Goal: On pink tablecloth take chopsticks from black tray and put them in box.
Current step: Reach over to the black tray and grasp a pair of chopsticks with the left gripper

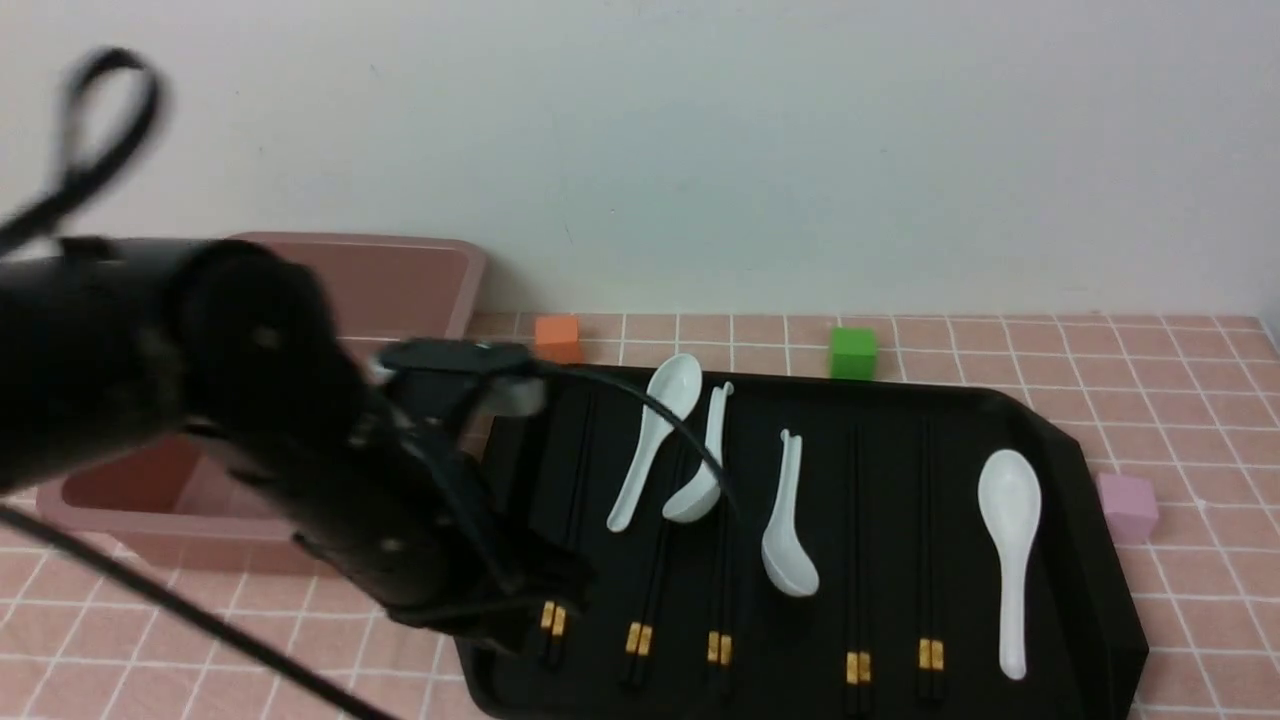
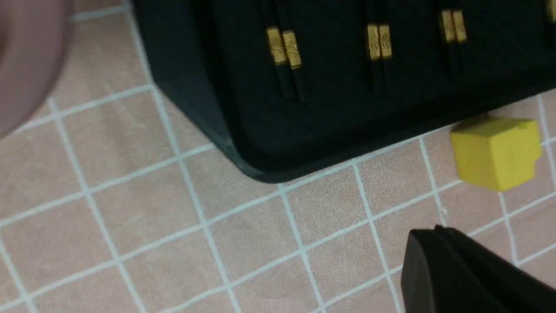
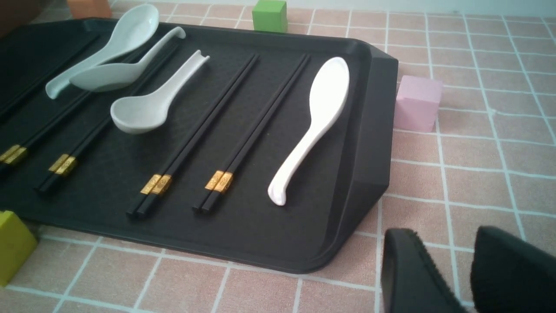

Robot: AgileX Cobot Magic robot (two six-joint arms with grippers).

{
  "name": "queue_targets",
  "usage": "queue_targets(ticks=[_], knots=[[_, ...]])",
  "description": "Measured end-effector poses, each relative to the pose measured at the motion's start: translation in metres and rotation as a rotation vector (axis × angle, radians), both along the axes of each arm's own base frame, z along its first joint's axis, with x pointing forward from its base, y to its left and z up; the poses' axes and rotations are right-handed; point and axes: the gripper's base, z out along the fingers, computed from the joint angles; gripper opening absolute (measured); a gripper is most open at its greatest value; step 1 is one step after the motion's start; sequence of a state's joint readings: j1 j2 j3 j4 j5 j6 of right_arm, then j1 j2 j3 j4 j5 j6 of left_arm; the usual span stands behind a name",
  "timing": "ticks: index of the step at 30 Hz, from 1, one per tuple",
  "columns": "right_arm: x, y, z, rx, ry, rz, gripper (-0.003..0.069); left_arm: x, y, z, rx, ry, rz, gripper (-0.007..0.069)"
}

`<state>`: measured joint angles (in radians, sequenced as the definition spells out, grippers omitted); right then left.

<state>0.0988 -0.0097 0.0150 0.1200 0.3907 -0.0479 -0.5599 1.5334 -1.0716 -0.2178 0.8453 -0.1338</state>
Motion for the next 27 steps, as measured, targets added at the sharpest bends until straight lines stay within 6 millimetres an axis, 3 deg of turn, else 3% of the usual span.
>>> queue_targets(ticks=[2, 4, 9, 14, 17, 24, 27], knots=[[0.0, 0.0, 0.0, 0.0, 0.0, 0.0, 0.024, 0.012, -0.026, -0.018, 0.097, 0.025, -0.008, -0.0013], [0.0, 0.0, 0.0, 0.0, 0.0, 0.0, 0.024, 0.021, -0.034, -0.029, 0.14, 0.033, 0.007, -0.0013], [0.0, 0.0, 0.0, 0.0, 0.0, 0.0, 0.024, 0.037, -0.038, -0.054, 0.184, 0.056, 0.034, -0.0013], [0.0, 0.0, 0.0, 0.0, 0.0, 0.0, 0.024, 0.051, -0.039, -0.059, 0.137, -0.001, 0.068, -0.0003], [0.0, 0.0, 0.0, 0.0, 0.0, 0.0, 0.024, 0.059, -0.037, -0.064, 0.128, -0.012, 0.088, 0.0057], [0.0, 0.0, 0.0, 0.0, 0.0, 0.0, 0.024, 0.083, -0.034, -0.085, 0.138, 0.017, 0.144, 0.0288], [0.0, 0.0, 0.0, 0.0, 0.0, 0.0, 0.024, 0.09, -0.036, -0.089, 0.142, 0.01, 0.146, 0.0325]])
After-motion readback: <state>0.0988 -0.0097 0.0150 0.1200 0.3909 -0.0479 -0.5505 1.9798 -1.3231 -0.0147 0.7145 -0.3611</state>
